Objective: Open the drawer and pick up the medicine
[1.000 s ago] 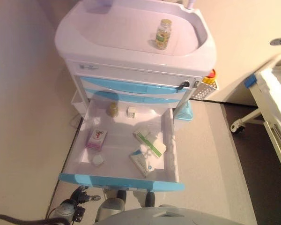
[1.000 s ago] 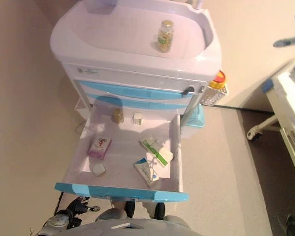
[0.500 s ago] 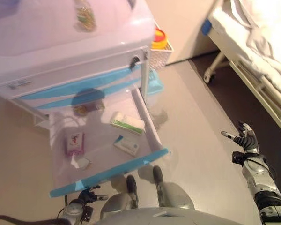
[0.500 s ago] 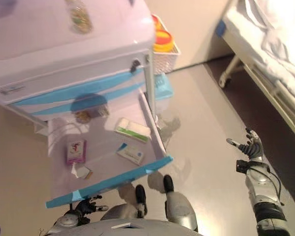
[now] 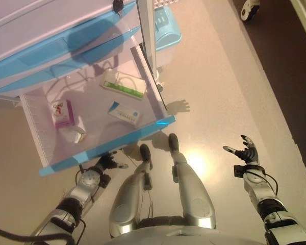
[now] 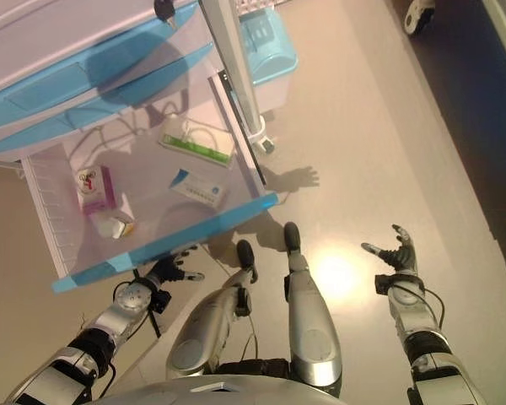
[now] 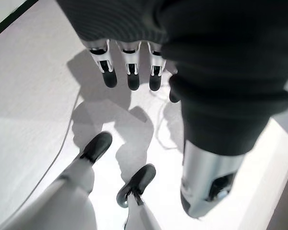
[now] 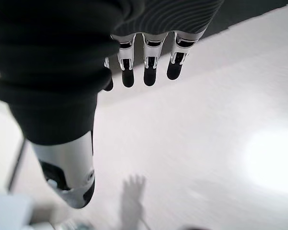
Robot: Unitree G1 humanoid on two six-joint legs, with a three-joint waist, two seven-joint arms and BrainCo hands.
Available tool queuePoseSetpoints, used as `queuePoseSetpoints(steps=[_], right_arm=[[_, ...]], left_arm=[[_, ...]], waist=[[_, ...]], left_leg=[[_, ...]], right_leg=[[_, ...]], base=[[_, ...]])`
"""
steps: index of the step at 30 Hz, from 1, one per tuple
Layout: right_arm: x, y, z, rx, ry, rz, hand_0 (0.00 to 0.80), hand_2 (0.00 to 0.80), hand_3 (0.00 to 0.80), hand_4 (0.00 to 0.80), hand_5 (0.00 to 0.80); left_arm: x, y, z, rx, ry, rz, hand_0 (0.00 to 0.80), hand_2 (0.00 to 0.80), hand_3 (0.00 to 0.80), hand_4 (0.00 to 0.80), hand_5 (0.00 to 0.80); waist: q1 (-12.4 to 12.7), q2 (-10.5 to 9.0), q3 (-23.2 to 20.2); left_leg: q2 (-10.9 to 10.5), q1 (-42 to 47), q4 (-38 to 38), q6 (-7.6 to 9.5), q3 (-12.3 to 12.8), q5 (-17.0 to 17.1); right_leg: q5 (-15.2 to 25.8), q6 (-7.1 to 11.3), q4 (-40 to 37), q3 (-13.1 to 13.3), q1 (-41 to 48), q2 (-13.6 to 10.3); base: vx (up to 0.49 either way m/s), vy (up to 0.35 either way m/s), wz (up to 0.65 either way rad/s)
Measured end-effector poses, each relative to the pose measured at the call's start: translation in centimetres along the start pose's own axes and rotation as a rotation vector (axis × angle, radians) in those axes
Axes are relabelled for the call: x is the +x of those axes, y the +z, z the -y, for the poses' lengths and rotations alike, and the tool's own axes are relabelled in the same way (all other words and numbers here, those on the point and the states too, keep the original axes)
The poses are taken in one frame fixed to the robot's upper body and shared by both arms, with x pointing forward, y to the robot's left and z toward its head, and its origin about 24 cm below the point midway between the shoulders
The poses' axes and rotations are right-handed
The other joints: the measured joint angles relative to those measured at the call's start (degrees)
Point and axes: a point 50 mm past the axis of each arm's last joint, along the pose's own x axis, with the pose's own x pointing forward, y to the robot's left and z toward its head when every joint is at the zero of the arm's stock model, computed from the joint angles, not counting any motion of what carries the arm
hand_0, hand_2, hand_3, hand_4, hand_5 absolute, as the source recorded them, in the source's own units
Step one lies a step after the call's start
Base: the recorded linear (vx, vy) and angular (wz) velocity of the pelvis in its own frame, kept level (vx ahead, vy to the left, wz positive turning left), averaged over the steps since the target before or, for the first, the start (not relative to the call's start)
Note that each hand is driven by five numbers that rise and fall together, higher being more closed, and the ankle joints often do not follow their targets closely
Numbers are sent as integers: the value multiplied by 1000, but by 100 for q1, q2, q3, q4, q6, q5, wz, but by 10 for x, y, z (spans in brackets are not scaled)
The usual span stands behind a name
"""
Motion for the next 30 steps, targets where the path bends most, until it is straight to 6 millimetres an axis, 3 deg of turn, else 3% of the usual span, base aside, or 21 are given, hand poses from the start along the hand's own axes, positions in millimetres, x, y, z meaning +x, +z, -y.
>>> queuePoseSetpoints(steps=[7, 15, 19, 23, 25, 30], right_arm=[[-1, -11, -3, -41, 46, -45, 0, 0, 0, 0, 0], [-3, -10, -5, -54, 84, -24, 0, 0, 0, 0, 0], [-5, -8, -5, -83, 101, 0, 0, 0, 0, 0, 0], [-9, -11, -15, -144, 159, 10, 0, 0, 0, 0, 0], [-12, -17, -17, -162, 174, -6, 0, 0, 0, 0, 0], [-14, -15, -25, -170, 204, 6, 0, 0, 0, 0, 0]], left_arm=[[6, 61, -63, 88, 45, 162, 0, 0, 0, 0, 0], [6, 125, -129, 50, 144, 217, 0, 0, 0, 0, 0], [5, 133, -159, -7, 275, 191, 0, 0, 0, 0, 0], [-3, 120, -197, -120, 586, 114, 0, 0, 0, 0, 0], [-12, 129, -216, -185, 759, 152, 0, 0, 0, 0, 0], [-21, 131, -224, -249, 987, 200, 0, 0, 0, 0, 0]], waist=[[14, 24, 11], [-254, 85, 37], [-437, 85, 37], [-581, 78, 37], [-580, 77, 38], [-582, -15, 40]], left_leg=[[-32, -446, 466, 48, 71, -136], [-40, -1028, 1168, 169, 231, -344], [29, -1281, 1603, 202, 292, -525], [165, -1414, 2026, 223, 370, -757], [196, -1444, 2131, 230, 379, -788], [206, -1545, 2347, 250, 232, -822]], right_leg=[[-254, 42, 615, 52, -550, -89], [-324, 127, 1136, 210, -1088, -144], [-350, 152, 1330, 269, -1257, -99], [-372, 168, 1504, 361, -1304, 2], [-374, 169, 1555, 367, -1313, 19], [-375, 172, 1578, 352, -1319, 75]], base=[[67, 107, 1], [33, 99, -5], [13, 70, -9], [2, 31, -17], [-2, 2, -2], [-7, -12, -1]])
